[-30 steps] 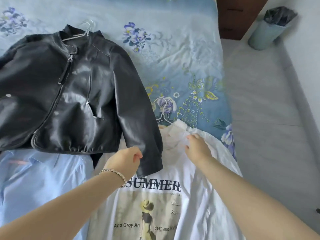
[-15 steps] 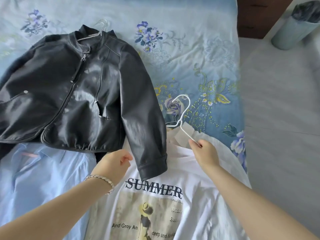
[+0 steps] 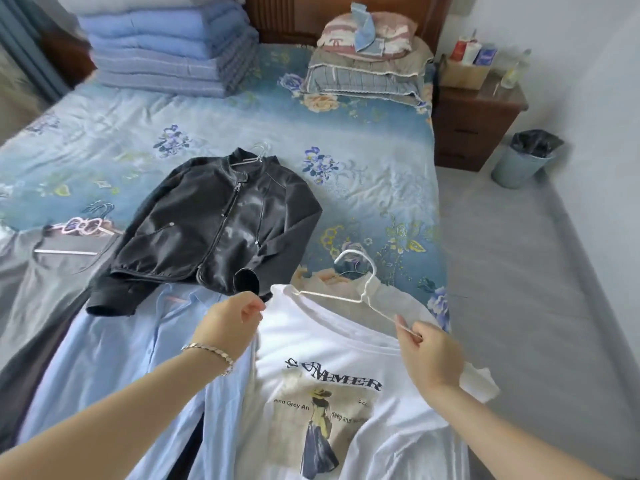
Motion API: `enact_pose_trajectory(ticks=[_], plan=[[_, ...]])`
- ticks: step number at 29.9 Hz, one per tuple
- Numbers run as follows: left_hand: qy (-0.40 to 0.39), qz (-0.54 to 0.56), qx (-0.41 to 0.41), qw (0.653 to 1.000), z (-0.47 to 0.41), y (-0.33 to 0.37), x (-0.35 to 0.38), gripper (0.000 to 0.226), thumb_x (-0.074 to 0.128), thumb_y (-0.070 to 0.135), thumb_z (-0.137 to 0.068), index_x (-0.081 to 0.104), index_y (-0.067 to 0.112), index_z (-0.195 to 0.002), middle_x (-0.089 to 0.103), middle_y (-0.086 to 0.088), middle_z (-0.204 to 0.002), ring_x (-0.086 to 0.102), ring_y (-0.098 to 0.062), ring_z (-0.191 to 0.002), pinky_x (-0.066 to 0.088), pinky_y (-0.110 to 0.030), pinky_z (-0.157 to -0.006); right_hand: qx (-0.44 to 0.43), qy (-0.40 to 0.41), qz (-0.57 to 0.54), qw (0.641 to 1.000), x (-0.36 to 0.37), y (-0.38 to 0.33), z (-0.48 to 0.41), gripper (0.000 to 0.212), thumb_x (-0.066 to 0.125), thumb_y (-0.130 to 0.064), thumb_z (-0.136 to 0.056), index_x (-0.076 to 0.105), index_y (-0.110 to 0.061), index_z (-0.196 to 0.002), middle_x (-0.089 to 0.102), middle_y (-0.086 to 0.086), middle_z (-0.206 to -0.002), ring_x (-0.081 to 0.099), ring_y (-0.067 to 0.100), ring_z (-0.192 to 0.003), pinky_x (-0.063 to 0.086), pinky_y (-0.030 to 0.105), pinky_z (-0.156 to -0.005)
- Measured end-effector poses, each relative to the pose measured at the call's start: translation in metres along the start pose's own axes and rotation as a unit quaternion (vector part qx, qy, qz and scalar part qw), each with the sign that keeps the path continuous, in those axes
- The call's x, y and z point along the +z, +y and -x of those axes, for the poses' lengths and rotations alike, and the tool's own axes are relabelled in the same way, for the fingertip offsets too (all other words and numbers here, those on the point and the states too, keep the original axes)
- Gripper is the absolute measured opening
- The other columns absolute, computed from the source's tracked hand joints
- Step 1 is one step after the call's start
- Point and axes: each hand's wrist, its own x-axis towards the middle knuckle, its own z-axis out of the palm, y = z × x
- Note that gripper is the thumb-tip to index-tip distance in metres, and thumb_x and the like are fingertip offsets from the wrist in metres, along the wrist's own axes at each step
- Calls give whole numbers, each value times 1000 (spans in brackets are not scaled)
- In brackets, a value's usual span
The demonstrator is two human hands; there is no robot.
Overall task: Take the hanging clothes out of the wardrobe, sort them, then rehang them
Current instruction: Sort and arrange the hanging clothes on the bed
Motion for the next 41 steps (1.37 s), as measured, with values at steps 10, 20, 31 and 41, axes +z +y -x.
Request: enact_pose_trajectory(ticks=[10,20,31,41], plan=[[77,-71,142,984,143,-78,-144,46,56,10,-90,47,14,-135,47,-3,-138,37,-24,-131,27,-33,-110,-34,99,-39,994,-95,-137,127,56,38,-61,-71,17,-16,-45,29,0,-43,34,29,-55,24,33,-50],[268,10,220,938,281,-122,-310,33,42,17,-99,54,6,-128,57,-15,-127,53,-30,-116,36,-30,-93,-198,217,-70,953,-205,-367,214,56,47,-49,-78,24,-11,-44,26,2,-41,36,29,-56,24,33,-55],[437,-75,232,866,359,-261,-466,32,36,17,-94,56,-2,-79,49,-8,-76,48,-29,-75,41,-38,-77,-340,79,-105,931,-148,-562,296,58,51,-32,-93,29,-11,-45,35,1,-45,41,25,-62,23,31,-56],[485,-41,85,870,360,-409,-565,35,37,17,-94,55,-9,-81,53,-18,-73,49,-29,-71,30,-28,-67,-398,-255,-173,864,-8,-715,353,63,53,-30,-92,23,-15,-38,25,-3,-28,27,12,-34,20,30,-49]])
